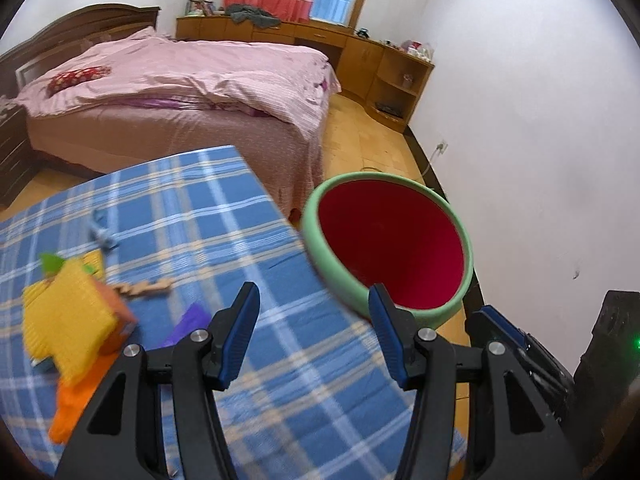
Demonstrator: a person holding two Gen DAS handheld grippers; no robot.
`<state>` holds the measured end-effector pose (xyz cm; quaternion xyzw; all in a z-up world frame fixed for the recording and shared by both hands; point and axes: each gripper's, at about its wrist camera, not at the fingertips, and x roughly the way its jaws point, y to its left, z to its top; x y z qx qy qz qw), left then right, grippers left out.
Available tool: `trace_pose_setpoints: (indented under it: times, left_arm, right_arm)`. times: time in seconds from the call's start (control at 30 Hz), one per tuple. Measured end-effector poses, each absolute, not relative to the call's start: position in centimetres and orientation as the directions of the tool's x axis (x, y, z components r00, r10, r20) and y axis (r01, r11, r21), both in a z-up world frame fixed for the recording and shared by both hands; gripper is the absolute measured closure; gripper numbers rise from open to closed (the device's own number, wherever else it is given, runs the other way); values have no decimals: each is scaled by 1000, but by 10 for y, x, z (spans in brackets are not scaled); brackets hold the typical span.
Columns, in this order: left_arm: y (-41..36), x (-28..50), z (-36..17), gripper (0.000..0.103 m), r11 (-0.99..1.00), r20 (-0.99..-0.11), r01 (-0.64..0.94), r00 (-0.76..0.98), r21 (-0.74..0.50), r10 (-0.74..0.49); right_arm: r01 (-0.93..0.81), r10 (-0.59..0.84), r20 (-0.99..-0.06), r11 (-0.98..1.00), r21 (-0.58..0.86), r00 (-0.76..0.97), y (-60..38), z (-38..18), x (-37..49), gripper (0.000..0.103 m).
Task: Collect trash
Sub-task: 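Move both open tools back over the trash on the bed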
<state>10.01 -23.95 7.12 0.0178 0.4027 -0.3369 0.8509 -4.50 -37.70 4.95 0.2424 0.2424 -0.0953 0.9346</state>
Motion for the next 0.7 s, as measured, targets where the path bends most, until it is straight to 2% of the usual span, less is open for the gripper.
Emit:
trace_pose_setpoints:
  times: [0.3,0.53,0.7]
  left_arm:
    - [-175,100,69,46,843,-702,497,524,-207,-482]
    - [-146,125,49,46,916,-747,396,592,-57,-302]
    - [-139,141,28,46,932,-771,363,593,-5,-235]
  right_arm:
    - [256,-18,-505,877,406,863,-351,54,-43,48]
    - [240,6,-528,887,395,849,-338,51,-32,48]
    - [240,14,-550,891,386,835,-333,45,-26,47]
